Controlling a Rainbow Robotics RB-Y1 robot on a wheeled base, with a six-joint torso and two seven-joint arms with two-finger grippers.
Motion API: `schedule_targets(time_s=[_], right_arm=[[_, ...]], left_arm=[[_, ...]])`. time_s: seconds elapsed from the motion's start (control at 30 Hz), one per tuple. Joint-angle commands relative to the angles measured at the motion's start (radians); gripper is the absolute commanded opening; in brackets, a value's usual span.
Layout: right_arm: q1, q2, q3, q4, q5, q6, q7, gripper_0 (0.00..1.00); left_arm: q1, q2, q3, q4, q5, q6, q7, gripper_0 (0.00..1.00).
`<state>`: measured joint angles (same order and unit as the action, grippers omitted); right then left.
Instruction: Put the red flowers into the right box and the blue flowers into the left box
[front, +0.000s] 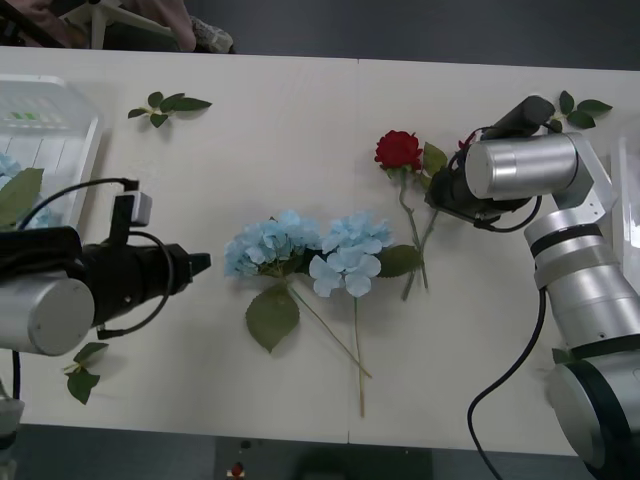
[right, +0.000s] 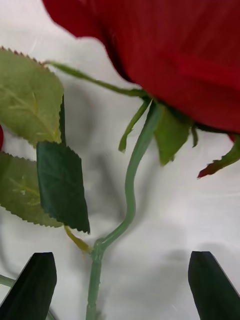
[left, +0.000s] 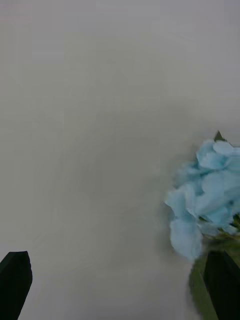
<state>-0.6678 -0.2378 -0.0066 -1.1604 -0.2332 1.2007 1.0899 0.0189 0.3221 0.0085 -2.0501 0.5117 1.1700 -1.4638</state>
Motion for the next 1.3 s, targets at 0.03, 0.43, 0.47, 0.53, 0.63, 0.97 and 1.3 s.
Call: schedule_targets(time_s=[0.03,0.43,0.47,0.53,0.63,0.97,1.3], right_arm=[[-0.01,-0.011,0.008,-0.016,0.02,-0.007,-0.071,0.76],[-0.01,-0.011,0.04,-0.001,0.04,-0.016,-0.091,0.76],[-0.01,-0.009,0.042,0.001,0.04,-0.016,-0.091,0.77],[-0.01,-0.009,0.043,0.001,0.041,-0.016,-0.093,0.77],[-0.01,-0.011,0.048,0.004,0.046,-0.016,-0.096,0.72],[-0.01,-0.009,0.057,0.011,0.052,-0.018,-0.096,0.27],[-0.01,-0.009,0.062,0.011,0.052,-0.018,-0.102,0.0]], left_arm=[[0.053,-0.021,-0.097,-0.068,-0.073,-0.024,0.149,1.0],[-0.001,-0.058,-0.323,-0.073,-0.223,0.025,0.431,1.0],[-0.017,-0.057,-0.328,-0.068,-0.225,0.04,0.445,1.0],[-0.06,-0.057,-0.343,-0.048,-0.226,0.077,0.474,1.0],[-0.126,-0.057,-0.364,-0.002,-0.226,0.105,0.514,1.0],[-0.235,-0.06,-0.377,0.169,-0.216,0.059,0.533,1.0],[-0.341,-0.06,-0.433,0.306,-0.216,0.048,0.557,1.0]])
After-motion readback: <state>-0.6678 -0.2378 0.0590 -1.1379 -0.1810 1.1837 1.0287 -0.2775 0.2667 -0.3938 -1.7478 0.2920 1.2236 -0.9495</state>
